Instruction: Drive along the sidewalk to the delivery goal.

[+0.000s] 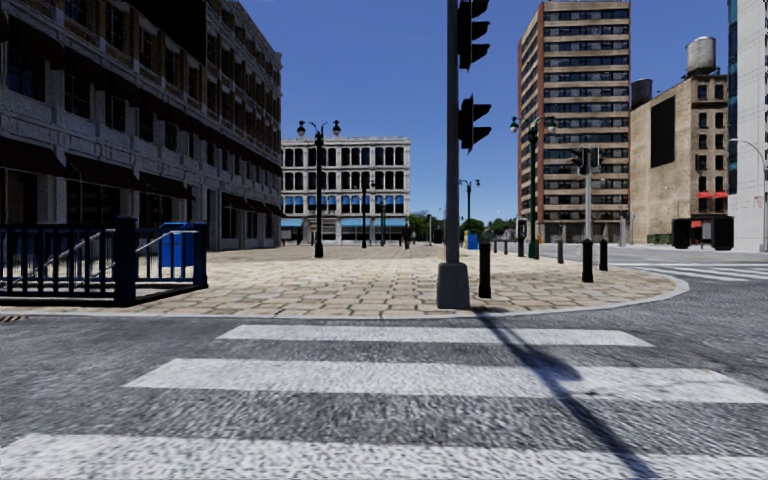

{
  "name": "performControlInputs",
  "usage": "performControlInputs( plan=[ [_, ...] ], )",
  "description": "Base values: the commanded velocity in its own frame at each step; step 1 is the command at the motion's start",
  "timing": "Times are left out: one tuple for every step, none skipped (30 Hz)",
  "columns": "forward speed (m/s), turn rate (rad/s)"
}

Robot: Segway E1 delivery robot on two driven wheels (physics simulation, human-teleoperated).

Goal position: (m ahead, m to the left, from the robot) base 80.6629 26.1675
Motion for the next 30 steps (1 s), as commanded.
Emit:
performControlInputs(
  plan=[
    [2.00, 0.37],
    [2.00, 0.37],
    [2.00, 0.37],
    [2.00, 0.28],
    [2.00, 0.00],
    [2.00, 0.00],
    [2.00, 0.00],
    [2.00, 0.00],
    [2.00, 0.00],
    [2.00, 0.00],
    [2.00, 0.00],
    [2.00, 0.00],
    [2.00, 0.00],
    [2.00, 0.00],
    [2.00, 0.00],
    [2.00, 0.00],
    [2.00, 0.00],
    [2.00, 0.00],
    [2.00, 0.00],
    [2.00, 0.00],
    [2.00, 0.00],
    [2.00, 0.00],
    [2.00, 0.00],
    [2.00, 0.00],
    [2.00, 0.00],
    [2.00, 0.00],
    [2.00, 0.00],
    [2.00, 0.00],
    [2.00, 0.00],
    [2.00, 0.00]
  ],
)
